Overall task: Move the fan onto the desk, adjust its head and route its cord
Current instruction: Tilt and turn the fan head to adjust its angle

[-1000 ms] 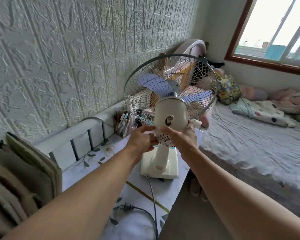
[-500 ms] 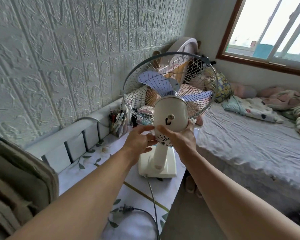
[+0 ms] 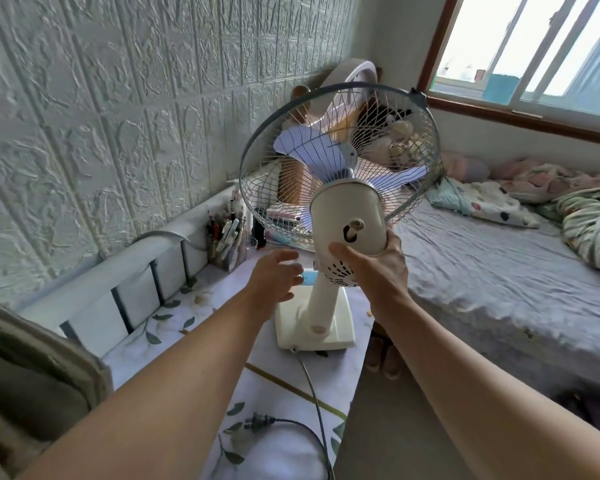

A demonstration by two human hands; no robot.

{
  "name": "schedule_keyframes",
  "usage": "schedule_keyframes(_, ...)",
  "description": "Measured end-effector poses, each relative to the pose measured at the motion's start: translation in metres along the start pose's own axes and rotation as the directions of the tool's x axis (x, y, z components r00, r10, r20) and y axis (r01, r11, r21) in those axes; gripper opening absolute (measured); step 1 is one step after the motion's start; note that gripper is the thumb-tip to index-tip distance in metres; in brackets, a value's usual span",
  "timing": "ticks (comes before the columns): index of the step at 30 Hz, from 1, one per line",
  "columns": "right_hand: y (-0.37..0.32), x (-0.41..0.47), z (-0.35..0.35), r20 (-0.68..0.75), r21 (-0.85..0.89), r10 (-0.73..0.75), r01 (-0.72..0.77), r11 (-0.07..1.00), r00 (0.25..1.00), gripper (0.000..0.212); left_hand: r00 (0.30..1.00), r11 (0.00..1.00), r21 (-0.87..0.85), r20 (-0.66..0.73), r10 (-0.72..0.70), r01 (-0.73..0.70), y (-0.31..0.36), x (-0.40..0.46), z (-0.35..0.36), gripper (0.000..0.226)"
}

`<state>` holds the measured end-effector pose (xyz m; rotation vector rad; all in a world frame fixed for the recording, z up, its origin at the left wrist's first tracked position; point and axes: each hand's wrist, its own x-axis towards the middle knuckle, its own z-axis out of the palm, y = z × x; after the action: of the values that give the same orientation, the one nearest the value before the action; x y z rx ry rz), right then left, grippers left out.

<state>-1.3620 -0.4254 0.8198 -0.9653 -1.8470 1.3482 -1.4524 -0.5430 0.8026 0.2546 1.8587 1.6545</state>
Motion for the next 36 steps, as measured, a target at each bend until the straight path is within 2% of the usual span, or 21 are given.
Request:
schedule_keyframes(3, 0.0, 0.003, 0.0, 0.001, 0.016, 0.006, -0.006, 1.0, 1.0, 0.073, 0.999, 1.0, -0.024, 0.039, -0.013, 0.014, -0.001, 0.01, 0.005, 0.034)
schedule_keyframes(10, 0.002, 0.014, -0.007, 0.016, 0.041, -0.032, 0.032, 0.999, 0.999, 0.071, 0.997, 0.999, -0.039, 0.072, -0.03, 0.033, 0.003, 0.031, 0.007, 0.035)
schedule_keyframes(14, 0.006, 0.026, -0.017, 0.051, 0.075, -0.054, 0.05, 0.996, 0.997, 0.048, 0.998, 1.0, -0.017, 0.053, -0.022, 0.023, 0.003, 0.039, 0.012, 0.034)
schedule_keyframes(16, 0.009, 0.028, -0.02, 0.063, 0.081, -0.07, 0.065, 0.995, 0.996, 0.043, 0.998, 0.999, -0.015, 0.05, -0.028, 0.028, 0.002, 0.04, 0.019, 0.034)
schedule_keyframes(20, 0.012, 0.03, -0.023, 0.086, 0.08, -0.112, 0.105, 0.991, 0.99, 0.05, 0.993, 0.998, -0.032, 0.107, -0.045, 0.049, 0.001, 0.047, 0.032, 0.033)
schedule_keyframes(24, 0.017, 0.031, -0.024, 0.069, 0.072, -0.114, 0.109, 0.991, 0.991, 0.065, 0.995, 0.999, -0.027, 0.086, -0.042, 0.044, -0.004, 0.058, 0.039, 0.032)
schedule_keyframes(28, 0.015, 0.029, -0.023, 0.065, 0.053, -0.109, 0.105, 0.993, 0.992, 0.076, 0.994, 0.999, -0.038, 0.103, -0.022, 0.026, -0.008, 0.063, 0.035, 0.018)
schedule_keyframes(32, 0.014, 0.029, -0.023, 0.072, 0.034, -0.108, 0.105, 0.994, 0.992, 0.084, 0.997, 1.0, -0.016, 0.071, 0.006, -0.005, -0.012, 0.07, 0.037, 0.027)
schedule_keyframes(36, 0.013, 0.029, -0.023, 0.077, 0.024, -0.124, 0.123, 0.992, 0.989, 0.084, 0.985, 0.997, 0.028, 0.159, 0.06, -0.065, -0.015, 0.081, 0.038, 0.023)
